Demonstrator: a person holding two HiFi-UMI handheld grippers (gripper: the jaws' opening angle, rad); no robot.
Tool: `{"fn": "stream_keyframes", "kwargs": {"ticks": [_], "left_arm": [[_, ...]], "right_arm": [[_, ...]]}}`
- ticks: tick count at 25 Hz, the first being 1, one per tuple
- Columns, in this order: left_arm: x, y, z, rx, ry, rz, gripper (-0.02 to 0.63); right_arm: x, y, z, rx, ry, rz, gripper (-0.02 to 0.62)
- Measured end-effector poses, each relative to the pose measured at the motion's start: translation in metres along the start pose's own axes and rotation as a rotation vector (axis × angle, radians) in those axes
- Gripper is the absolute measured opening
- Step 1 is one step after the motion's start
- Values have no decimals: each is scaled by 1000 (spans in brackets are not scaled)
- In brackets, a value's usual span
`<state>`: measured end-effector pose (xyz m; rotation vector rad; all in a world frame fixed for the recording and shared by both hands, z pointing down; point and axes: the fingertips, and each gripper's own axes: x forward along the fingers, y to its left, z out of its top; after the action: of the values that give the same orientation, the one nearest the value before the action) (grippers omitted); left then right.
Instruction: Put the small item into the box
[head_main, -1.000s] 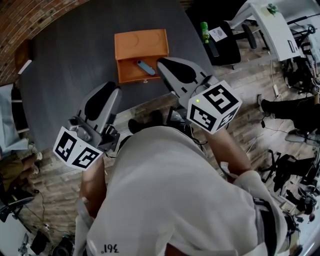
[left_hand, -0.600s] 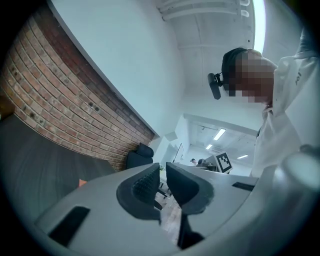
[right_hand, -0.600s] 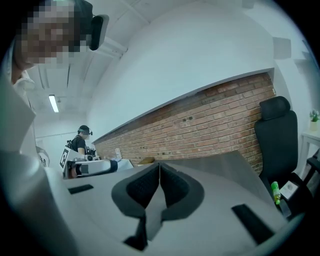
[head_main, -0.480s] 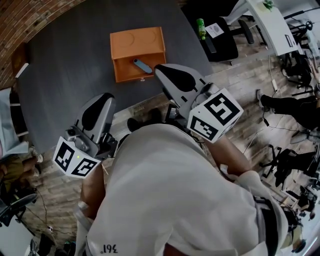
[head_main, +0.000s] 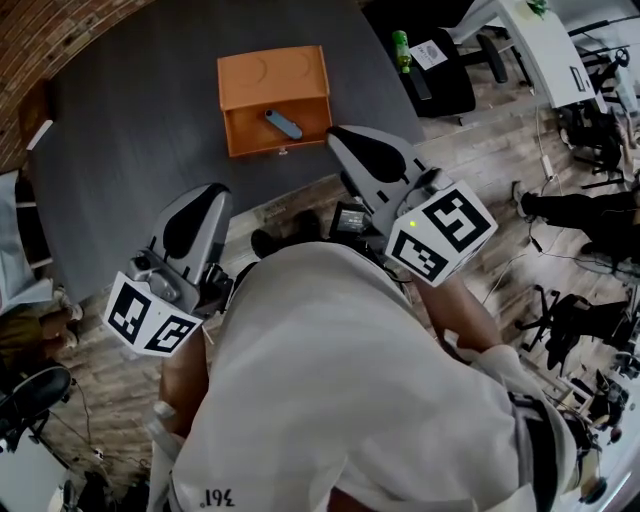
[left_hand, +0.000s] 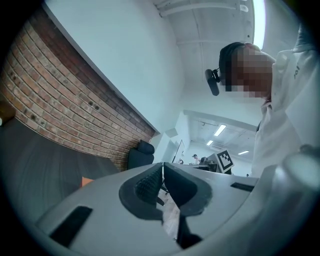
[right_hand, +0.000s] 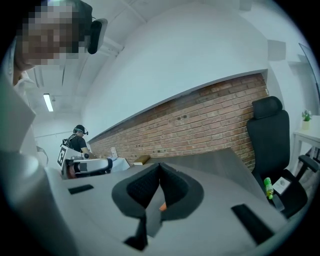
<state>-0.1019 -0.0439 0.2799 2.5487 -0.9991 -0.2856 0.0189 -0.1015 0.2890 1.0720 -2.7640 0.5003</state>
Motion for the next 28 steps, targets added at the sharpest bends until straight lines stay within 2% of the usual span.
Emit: {"fn": "stream_keyframes", "kwargs": {"ticks": [13,28], "left_arm": [[-6,13,-1,18,29,51,17],[-4,7,-5,6,41,30,17]], "right_arm": [[-18,-31,-1,-7,7,-109,12],[-16,-32,-8,-1,26,-108,12]]}}
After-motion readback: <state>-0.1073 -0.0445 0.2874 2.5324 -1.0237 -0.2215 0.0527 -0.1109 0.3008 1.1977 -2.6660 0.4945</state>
